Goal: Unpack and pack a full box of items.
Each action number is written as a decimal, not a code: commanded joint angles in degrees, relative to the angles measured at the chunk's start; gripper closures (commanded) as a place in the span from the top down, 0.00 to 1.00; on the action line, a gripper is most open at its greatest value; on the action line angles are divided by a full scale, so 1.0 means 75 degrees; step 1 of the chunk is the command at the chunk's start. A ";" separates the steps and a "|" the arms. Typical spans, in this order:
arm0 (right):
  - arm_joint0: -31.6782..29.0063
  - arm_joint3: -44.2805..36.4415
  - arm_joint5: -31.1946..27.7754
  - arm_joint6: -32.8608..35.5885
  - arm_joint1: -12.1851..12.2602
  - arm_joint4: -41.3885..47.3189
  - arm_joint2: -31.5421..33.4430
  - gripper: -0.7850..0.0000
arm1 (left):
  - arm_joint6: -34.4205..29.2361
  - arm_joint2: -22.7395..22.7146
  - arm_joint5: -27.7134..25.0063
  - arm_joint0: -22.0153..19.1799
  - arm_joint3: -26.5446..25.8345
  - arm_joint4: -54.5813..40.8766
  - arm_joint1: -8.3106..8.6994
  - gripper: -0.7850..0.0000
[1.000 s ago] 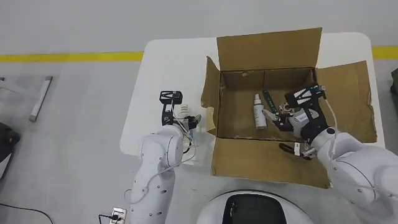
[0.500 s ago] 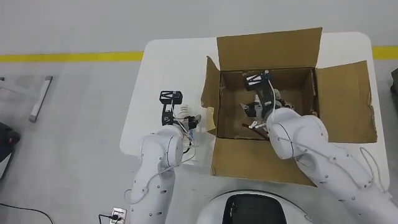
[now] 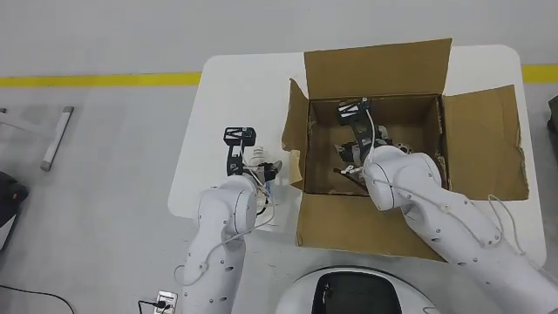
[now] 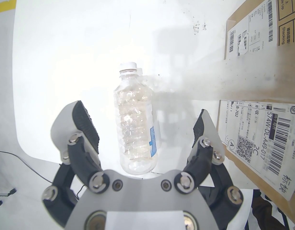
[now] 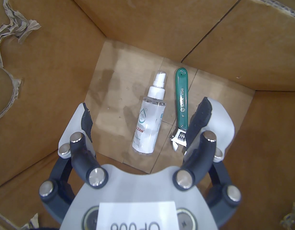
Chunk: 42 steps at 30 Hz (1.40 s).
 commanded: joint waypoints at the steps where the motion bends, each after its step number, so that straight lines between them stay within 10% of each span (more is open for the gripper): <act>1: -0.0126 0.0098 -0.0133 -0.0119 -0.0003 0.0029 0.0066 1.00 | 0.0000 0.0000 0.0000 0.0000 0.0000 0.0000 0.0000 1.00; 7: -0.0017 0.0734 -0.0262 -0.0145 -0.0127 0.0134 -0.0061 1.00 | 0.0000 0.0000 0.0000 0.0000 0.0000 0.0000 0.0000 1.00; 10: 0.0080 0.0993 -0.0195 -0.0095 -0.0206 0.0153 -0.0161 0.75 | 0.0000 0.0000 0.0000 0.0000 0.0000 0.0000 0.0000 1.00; 16: 0.0109 0.1214 -0.0098 0.0026 -0.0320 0.0156 -0.0236 0.80 | 0.0000 0.0000 0.0000 0.0000 0.0000 0.0000 0.0000 1.00; 21: 0.0102 0.1401 -0.0112 0.0037 -0.0393 0.0061 -0.0270 0.49 | 0.0000 0.0000 0.0000 0.0000 0.0000 0.0000 0.0000 1.00; 29: 0.0179 0.1682 -0.0108 0.0189 -0.0519 -0.0031 -0.0295 0.47 | 0.0000 0.0000 0.0000 0.0000 0.0000 0.0000 0.0000 1.00; 31: 0.0181 0.1696 -0.0112 0.0200 -0.0546 -0.0052 -0.0283 0.36 | 0.0000 0.0000 0.0000 0.0000 0.0000 0.0000 0.0000 1.00; 33: 0.0177 0.1652 -0.0101 0.0206 -0.0568 -0.0066 -0.0247 0.00 | 0.0000 0.0000 0.0000 0.0000 0.0000 0.0000 0.0000 1.00; 42: -0.0557 -0.0529 -0.0113 -0.0048 -0.0440 0.0126 0.0986 0.00 | 0.0000 0.0000 0.0000 0.0000 0.0000 0.0000 0.0000 1.00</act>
